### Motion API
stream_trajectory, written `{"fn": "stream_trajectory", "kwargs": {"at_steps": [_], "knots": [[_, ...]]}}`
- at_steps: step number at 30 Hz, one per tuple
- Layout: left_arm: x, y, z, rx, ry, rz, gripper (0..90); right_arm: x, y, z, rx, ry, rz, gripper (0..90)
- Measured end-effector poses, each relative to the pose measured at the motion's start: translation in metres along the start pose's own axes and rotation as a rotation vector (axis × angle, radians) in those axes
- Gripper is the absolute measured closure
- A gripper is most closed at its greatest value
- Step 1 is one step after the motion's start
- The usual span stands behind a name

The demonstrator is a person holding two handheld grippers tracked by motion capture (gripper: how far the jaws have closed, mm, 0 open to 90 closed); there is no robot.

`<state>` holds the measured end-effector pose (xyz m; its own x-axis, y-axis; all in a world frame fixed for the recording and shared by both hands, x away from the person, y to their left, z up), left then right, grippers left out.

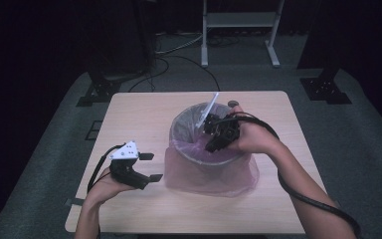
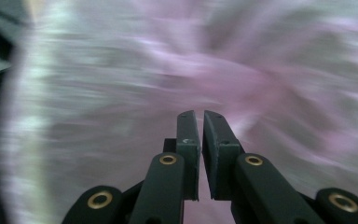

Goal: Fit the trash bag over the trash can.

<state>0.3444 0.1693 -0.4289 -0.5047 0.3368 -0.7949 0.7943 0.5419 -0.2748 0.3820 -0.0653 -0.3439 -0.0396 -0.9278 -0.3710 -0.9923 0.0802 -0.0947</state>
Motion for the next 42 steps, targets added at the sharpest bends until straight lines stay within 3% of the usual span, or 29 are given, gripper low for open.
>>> {"fn": "stream_trajectory", "kwargs": {"at_steps": [3, 6, 12, 15, 18, 23, 26, 28, 31, 34, 39, 42], "knots": [[0.001, 0.001, 0.001, -0.002, 0.005, 0.0, 15.9, 0.012, -0.025, 0.003, 0.034, 0.068, 0.072, 85.1], [0.001, 0.0, 0.001, -0.003, 0.007, 0.004, 15.9, 0.02, -0.05, 0.015, 0.09, 0.166, 0.111, 85.3], [-0.002, -0.001, -0.003, 0.004, -0.01, 0.009, 15.9, 0.021, -0.08, 0.035, 0.183, 0.284, 0.103, 85.6], [-0.002, -0.001, -0.005, 0.006, -0.014, 0.01, 15.9, 0.021, -0.09, 0.04, 0.209, 0.271, 0.13, 85.4], [-0.002, -0.001, -0.006, 0.005, -0.021, 0.004, 15.9, 0.019, -0.087, 0.032, 0.196, 0.217, 0.138, 83.0], [-0.003, -0.003, -0.005, 0.004, -0.021, 0.012, 15.8, 0.012, -0.061, 0.006, 0.165, 0.118, 0.084, 80.7], [-0.004, -0.004, -0.005, 0.002, -0.024, 0.013, 15.9, 0.001, -0.042, 0.001, 0.104, 0.062, 0.03, 79.8], [-0.004, -0.004, -0.006, 0.0, -0.024, 0.014, 15.8, -0.011, -0.036, 0.005, 0.097, 0.046, -0.004, 79.8], [-0.004, -0.004, -0.007, 0.002, -0.027, 0.016, 15.8, -0.027, -0.04, 0.013, 0.117, 0.059, -0.024, 80.0], [-0.004, -0.003, -0.007, 0.006, -0.027, 0.015, 15.8, -0.038, -0.054, 0.025, 0.123, 0.083, -0.009, 80.0], [-0.005, -0.003, -0.003, 0.014, -0.025, 0.015, 15.8, -0.045, -0.074, 0.039, 0.113, 0.082, 0.031, 80.0], [-0.005, -0.003, -0.002, 0.018, -0.019, 0.021, 15.8, -0.045, -0.077, 0.041, 0.119, 0.08, 0.045, 79.8]]}}
Point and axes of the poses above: each handheld gripper's, and its own axes: z roughly forward along the jaws, x roughly out of its underside, y roughly to its left, the point moved 6 cm from there along z, roughly forward along the jaws, and after that the axes turned 15 degrees about -z, right-handed, at the moved point
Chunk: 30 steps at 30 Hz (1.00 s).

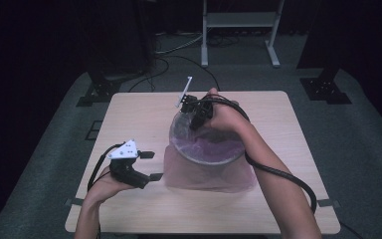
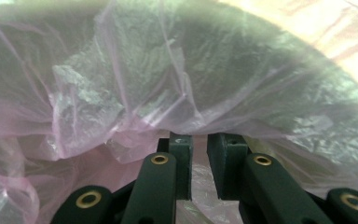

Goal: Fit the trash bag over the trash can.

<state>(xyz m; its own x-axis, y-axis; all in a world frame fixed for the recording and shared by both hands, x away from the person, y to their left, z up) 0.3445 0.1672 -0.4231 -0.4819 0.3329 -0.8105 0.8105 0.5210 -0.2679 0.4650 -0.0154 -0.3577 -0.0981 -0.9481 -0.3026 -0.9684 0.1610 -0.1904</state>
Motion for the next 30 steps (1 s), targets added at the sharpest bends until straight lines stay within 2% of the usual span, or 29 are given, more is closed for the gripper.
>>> {"fn": "stream_trajectory", "kwargs": {"at_steps": [4, 8, 11, 14, 18, 22, 24, 26, 30], "knots": [[-0.002, 0.0, -0.001, -0.002, -0.008, -0.001, 15.8, 0.008, 0.008, -0.016, 0.013, -0.035, 0.009, 78.3], [-0.001, -0.001, 0.0, -0.006, -0.005, 0.005, 15.8, 0.02, 0.025, -0.029, -0.02, -0.048, -0.005, 77.3], [0.0, 0.0, 0.0, -0.017, 0.002, 0.003, 15.8, 0.025, 0.044, -0.027, -0.056, -0.022, -0.055, 77.3], [0.001, 0.001, -0.001, -0.019, 0.0, -0.001, 15.8, 0.025, 0.06, -0.026, -0.089, -0.027, -0.096, 77.4], [0.001, 0.0, -0.002, -0.02, -0.004, 0.002, 15.8, 0.023, 0.075, -0.026, -0.128, -0.046, -0.12, 77.7], [0.001, 0.0, -0.001, -0.017, -0.003, 0.002, 15.8, 0.025, 0.09, -0.023, -0.172, -0.028, -0.145, 77.6], [0.001, 0.0, -0.001, -0.015, -0.003, 0.002, 15.8, 0.026, 0.091, -0.024, -0.172, -0.032, -0.145, 77.3], [0.001, 0.0, -0.001, -0.014, -0.005, 0.004, 15.8, 0.027, 0.086, -0.028, -0.154, -0.051, -0.13, 76.6], [0.001, 0.001, -0.003, -0.017, -0.01, 0.005, 15.8, 0.033, 0.061, -0.042, -0.075, -0.14, -0.054, 71.2]]}}
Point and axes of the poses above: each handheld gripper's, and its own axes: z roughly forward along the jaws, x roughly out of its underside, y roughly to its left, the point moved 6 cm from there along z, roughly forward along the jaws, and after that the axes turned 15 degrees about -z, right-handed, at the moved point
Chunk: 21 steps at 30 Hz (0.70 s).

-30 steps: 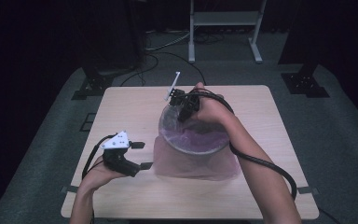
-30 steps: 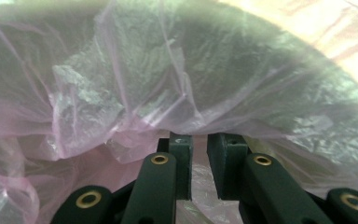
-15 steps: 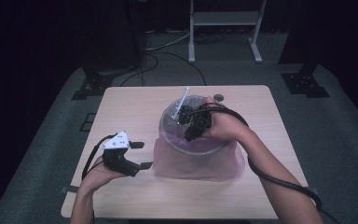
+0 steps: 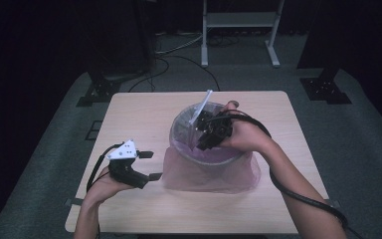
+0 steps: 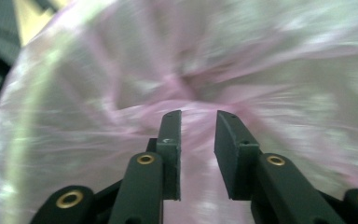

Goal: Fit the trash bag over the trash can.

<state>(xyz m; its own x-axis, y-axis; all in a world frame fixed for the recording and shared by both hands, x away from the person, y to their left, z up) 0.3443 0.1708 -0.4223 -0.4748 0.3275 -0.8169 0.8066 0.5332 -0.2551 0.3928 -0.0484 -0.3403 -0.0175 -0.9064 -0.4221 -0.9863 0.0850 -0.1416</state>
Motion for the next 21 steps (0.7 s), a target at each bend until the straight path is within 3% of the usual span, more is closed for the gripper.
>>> {"fn": "stream_trajectory", "kwargs": {"at_steps": [6, 8, 16, 21], "knots": [[0.001, 0.003, 0.0, -0.003, 0.001, -0.005, 15.7, 0.014, -0.027, -0.015, 0.045, -0.118, 0.106, 60.9], [0.002, 0.004, 0.001, -0.021, 0.002, -0.013, 8.2, 0.019, -0.034, -0.017, 0.059, -0.146, 0.136, 56.5], [0.002, 0.006, 0.001, -0.019, -0.001, -0.016, 8.1, 0.04, -0.051, -0.033, 0.068, -0.295, 0.234, 39.0], [0.002, 0.007, 0.001, -0.026, 0.002, -0.016, 8.1, 0.053, -0.055, -0.046, 0.111, -0.357, 0.268, 35.5]]}}
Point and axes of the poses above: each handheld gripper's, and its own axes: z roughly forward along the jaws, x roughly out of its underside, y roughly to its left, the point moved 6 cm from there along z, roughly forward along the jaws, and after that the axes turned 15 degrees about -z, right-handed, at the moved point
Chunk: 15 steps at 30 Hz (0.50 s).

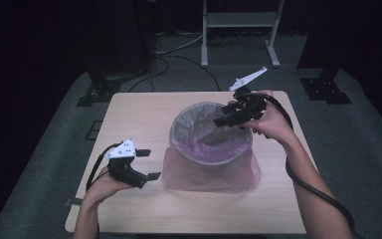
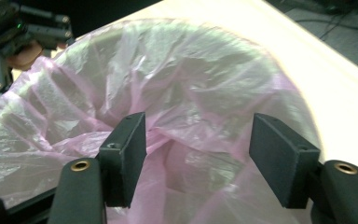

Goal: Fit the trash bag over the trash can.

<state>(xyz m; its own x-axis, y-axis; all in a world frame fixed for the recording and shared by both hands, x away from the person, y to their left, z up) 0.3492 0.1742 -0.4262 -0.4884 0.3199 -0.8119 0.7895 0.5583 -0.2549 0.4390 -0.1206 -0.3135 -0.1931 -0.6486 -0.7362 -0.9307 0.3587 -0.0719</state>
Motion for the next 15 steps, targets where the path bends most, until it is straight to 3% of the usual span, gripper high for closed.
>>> {"fn": "stream_trajectory", "kwargs": {"at_steps": [4, 15], "knots": [[0.0, -0.001, 0.0, 0.003, -0.006, -0.003, 8.1, 0.005, -0.005, -0.012, 0.029, -0.06, 0.026, 34.4], [0.002, 0.004, -0.001, -0.014, -0.002, -0.017, 8.1, 0.035, -0.016, -0.034, 0.098, -0.094, 0.083, 31.2]]}}
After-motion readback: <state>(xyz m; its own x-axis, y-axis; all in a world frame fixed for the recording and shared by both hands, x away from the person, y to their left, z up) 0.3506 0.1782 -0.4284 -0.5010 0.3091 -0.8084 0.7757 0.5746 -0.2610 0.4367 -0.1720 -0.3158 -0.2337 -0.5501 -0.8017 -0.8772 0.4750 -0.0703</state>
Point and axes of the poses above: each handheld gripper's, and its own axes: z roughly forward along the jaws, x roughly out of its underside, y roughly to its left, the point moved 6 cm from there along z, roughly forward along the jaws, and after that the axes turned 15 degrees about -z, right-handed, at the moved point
